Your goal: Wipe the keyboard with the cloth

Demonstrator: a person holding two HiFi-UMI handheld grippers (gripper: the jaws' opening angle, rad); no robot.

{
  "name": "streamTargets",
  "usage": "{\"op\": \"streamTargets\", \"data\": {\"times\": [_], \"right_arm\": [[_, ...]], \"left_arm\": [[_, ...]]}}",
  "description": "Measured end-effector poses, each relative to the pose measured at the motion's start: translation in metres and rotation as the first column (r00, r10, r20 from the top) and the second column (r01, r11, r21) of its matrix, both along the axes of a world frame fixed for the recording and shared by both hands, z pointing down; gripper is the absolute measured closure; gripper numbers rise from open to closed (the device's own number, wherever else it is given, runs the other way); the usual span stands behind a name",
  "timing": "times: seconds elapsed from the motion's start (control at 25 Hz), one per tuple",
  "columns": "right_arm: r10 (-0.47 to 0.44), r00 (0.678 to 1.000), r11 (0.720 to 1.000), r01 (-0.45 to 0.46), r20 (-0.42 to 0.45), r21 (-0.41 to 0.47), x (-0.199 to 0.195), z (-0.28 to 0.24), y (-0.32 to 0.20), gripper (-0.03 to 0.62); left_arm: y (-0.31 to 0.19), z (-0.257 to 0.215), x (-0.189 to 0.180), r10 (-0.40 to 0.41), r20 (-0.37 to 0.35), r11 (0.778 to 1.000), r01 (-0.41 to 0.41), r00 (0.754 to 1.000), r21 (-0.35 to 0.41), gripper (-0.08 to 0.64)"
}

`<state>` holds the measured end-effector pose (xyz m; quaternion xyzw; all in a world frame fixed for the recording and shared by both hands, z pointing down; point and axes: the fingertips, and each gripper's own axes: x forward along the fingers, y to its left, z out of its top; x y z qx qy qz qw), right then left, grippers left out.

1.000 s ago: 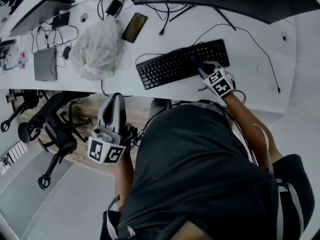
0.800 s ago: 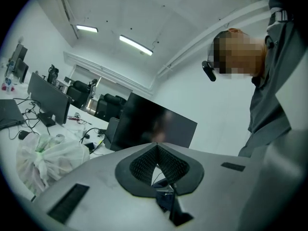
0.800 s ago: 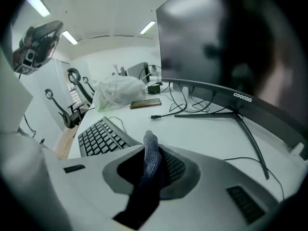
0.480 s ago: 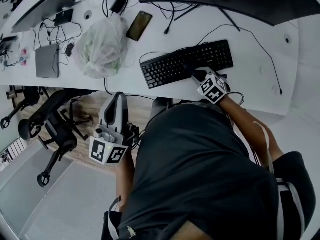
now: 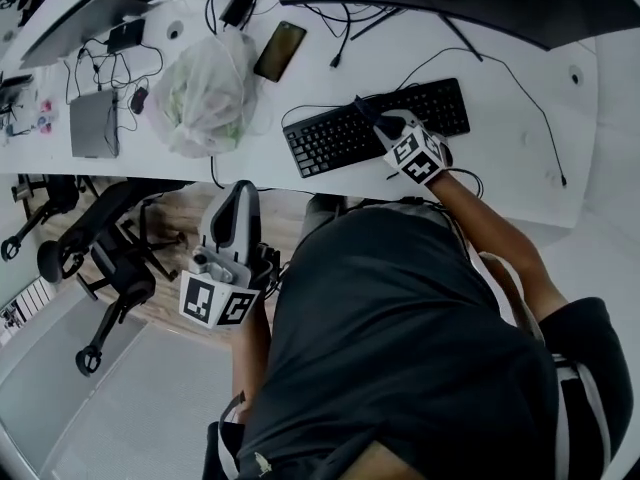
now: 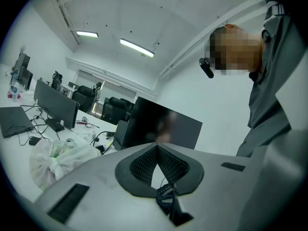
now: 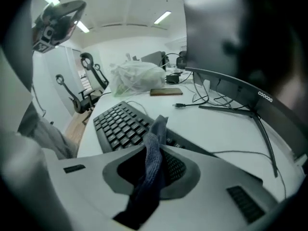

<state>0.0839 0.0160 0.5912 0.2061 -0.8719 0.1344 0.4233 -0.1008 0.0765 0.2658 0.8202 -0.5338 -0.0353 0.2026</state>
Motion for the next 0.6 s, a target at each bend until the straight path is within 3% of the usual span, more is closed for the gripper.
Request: {"op": "streamTargets", "data": {"times": [0.12, 0.2, 0.44, 0.6], "right_arm": [[-0.053, 0.998, 0.995, 0.052, -0.014, -0.081, 0.01, 0.005, 0.047, 0.528], [-0.057, 0.998, 0.992, 0.055, -0.012, -0.111, 0.009, 0.008, 0.048, 0.528], [0.039, 0.999, 0.999, -0.039, 0.017, -0.01, -0.021, -0.003, -0.032, 0.528], [0.013, 1.0, 1.0, -0.013, 0.004, 0.014, -0.024, 0.001, -0.004, 0.528]], "left_arm": [[0.004, 0.01, -0.016, -0.036, -0.022, 0.999, 0.036, 0.999, -0.024, 0.555], [0.005, 0.018, -0.02, -0.046, -0.042, 0.998, 0.044, 0.998, -0.044, 0.555], [-0.012, 0.02, -0.007, 0.014, -0.041, 0.999, -0.016, 0.999, -0.039, 0.555], [-0.015, 0.014, -0.011, 0.006, -0.026, 1.0, -0.007, 1.0, -0.029, 0.555]]}}
